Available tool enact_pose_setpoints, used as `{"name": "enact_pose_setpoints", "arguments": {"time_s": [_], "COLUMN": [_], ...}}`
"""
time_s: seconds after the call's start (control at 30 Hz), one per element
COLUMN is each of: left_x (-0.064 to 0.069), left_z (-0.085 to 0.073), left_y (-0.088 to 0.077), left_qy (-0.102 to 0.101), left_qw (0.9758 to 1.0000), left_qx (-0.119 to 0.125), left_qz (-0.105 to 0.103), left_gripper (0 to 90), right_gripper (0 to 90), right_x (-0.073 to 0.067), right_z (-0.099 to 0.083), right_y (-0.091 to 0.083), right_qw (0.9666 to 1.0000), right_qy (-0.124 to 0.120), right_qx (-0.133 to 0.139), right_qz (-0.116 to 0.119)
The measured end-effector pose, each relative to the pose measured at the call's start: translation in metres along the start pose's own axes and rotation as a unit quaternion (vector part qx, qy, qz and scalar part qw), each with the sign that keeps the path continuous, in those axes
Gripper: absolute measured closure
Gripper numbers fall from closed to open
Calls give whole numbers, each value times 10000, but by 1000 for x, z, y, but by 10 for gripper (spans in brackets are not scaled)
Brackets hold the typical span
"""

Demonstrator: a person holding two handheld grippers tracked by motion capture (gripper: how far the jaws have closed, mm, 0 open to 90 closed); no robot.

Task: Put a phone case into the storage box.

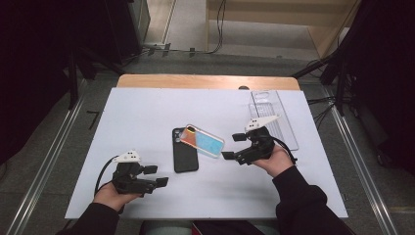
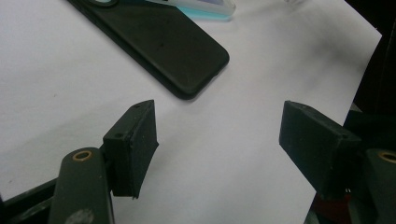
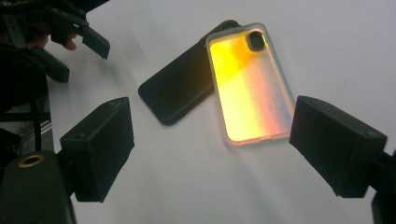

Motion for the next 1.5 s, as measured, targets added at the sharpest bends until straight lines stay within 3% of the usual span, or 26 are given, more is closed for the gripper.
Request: {"name": "enact_pose_setpoints", "arguments": {"time_s": [0.1,0.17,0.3,0.37,0.6,1.07,1.5], "left_x": [0,0,-1,-1,-1,0,0], "left_z": [0,0,0,-1,0,0,0], "left_y": [0,1,0,0,2,2,1], "left_qy": [-11,-19,-25,-20,-9,-2,13], "left_qw": [10000,10000,10000,10000,10000,10000,10000], "left_qx": [-6,-13,-18,-24,-23,-29,-31], "left_qz": [1,12,9,15,31,29,4], "left_gripper": [281,281,281,281,281,281,281], "right_gripper": [93,0,0,0,0,0,0], "right_x": [4,5,3,5,14,25,34], "right_z": [6,11,16,17,24,46,52], "right_y": [2,7,13,18,29,51,77], "right_qw": [9999,9999,9994,9998,9997,9991,9985], "right_qy": [39,-37,-146,-133,-227,-368,-412], "right_qx": [114,117,74,-50,-91,-125,-320], "right_qz": [7,34,296,151,91,140,132]}}
Point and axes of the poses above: each handheld gripper's, and its own axes: y roughly forward along the jaws, z roughly out of its top, x roughly to its right, the point moved 7 cm from there along y, roughly forward along the jaws, and after that the axes turned 9 degrees about -y, right-handed, at the moved point
